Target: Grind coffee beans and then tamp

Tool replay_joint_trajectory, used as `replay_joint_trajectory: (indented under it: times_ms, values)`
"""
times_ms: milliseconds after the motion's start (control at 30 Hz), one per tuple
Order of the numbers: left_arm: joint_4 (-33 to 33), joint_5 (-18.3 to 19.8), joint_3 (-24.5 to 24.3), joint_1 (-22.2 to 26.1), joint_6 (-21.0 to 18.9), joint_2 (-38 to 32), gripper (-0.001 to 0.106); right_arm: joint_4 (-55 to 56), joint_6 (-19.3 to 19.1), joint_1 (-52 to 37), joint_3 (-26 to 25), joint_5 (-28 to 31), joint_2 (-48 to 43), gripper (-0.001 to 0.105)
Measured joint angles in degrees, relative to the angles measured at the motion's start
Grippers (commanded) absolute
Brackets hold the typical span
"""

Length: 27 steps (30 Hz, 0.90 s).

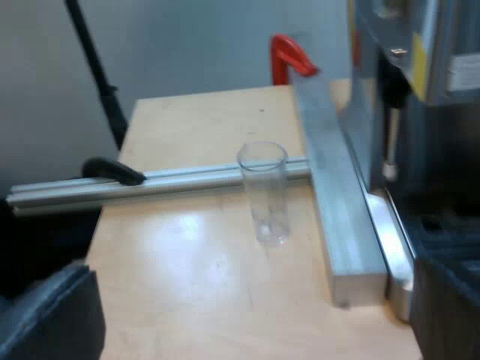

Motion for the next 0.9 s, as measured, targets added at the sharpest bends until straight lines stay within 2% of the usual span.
replay_joint_trajectory:
  times_ms: [233,500,733,900]
  values:
    - [-5.76,-1.32,5.87,0.0,-0.13,0.1,0.084,-5.08,2.01,0.0,5.16,0.0,0.11,0.072]
    - [-6.98,-1.32,12.12,0.0,-0.13,0.1,0.084,-5.98,2.12,0.0,10.95,0.0,0.11,0.072]
    - [-7.56,-1.32,16.07,0.0,-0.13,0.1,0.084,-5.98,2.12,0.0,15.4,0.0,0.11,0.072]
    - [-7.97,-1.32,16.36,0.0,-0.13,0.1,0.084,-5.98,2.12,0.0,17.48,0.0,0.11,0.072]
